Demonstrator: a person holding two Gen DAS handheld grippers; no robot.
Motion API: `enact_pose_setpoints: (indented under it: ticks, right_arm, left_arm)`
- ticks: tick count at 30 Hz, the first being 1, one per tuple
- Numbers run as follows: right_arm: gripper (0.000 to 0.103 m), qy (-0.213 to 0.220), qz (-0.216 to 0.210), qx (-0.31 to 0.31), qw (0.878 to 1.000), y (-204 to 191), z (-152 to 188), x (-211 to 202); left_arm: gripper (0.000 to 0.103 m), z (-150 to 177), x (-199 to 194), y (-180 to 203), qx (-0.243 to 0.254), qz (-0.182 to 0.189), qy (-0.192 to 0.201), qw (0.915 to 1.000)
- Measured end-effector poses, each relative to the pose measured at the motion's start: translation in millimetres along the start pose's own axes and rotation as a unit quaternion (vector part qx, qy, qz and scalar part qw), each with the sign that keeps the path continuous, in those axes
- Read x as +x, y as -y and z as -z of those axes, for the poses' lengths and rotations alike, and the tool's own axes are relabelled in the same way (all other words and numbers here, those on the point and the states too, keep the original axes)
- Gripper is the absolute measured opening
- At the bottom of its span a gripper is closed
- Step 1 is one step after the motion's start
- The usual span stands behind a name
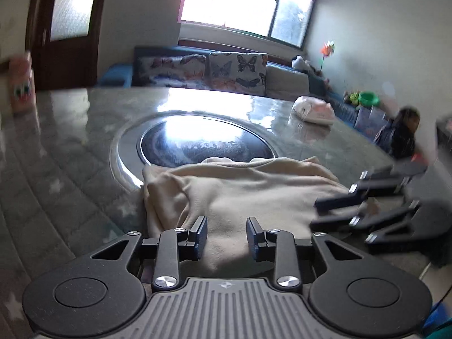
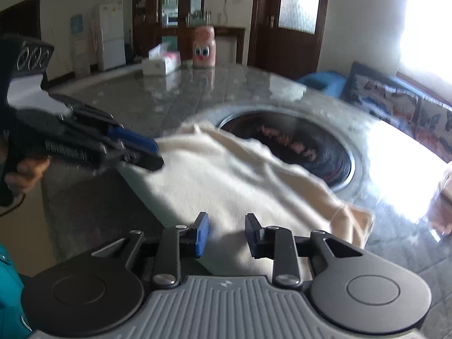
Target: Fold clothes
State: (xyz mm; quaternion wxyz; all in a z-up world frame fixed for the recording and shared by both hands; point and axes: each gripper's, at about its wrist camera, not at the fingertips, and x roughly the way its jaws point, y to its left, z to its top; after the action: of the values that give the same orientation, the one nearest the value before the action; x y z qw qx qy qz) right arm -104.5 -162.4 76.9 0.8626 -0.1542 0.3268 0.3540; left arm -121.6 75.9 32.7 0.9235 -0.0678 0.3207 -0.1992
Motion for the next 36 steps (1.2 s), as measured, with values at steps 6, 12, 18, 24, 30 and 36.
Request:
enact_pose_setpoints:
  ticks: [6, 12, 18, 24, 30, 36]
  right_arm:
    - [0.031, -0.002, -0.003, 0.008, 1.0, 4.3, -1.9, 0.0]
    - [0.031, -0.002, -0.003, 0.01, 1.0, 4.4, -1.6, 1.2]
    - [0.031, -0.001, -0.006, 0.015, 1.0, 5.7, -0.9, 1.8]
    - [0.031, 0.0, -0.008, 0.017, 1.0, 7.0, -0.4, 3.0]
    - [0.032, 0.0, -0.005, 0.013, 1.0, 5.3, -0.4, 3.6]
    - [0.033, 0.001, -0.003, 0.015, 1.0, 5.5, 0.5, 4.6]
  left_arm:
    - [0.031, -16.8, -12.5, -35.1, -0.077, 0.002, 0.031, 0.9965]
    - [0.019, -16.1, 10.3, -48.1, -0.09, -0.009, -0.016, 0.9958]
    - [0.02, -9.3, 19.6, -49.2, -0.097, -0.019, -0.031, 0.9946]
    - [0.02, -9.7, 24.2, -50.8, -0.098, -0.02, -0.035, 0.9944]
    - [0.005, -19.1, 14.0, -42.2, -0.054, -0.044, -0.01, 0.9975]
    - [0.005, -16.2, 21.4, -26.0, 0.05, -0.098, -0.021, 0.9938]
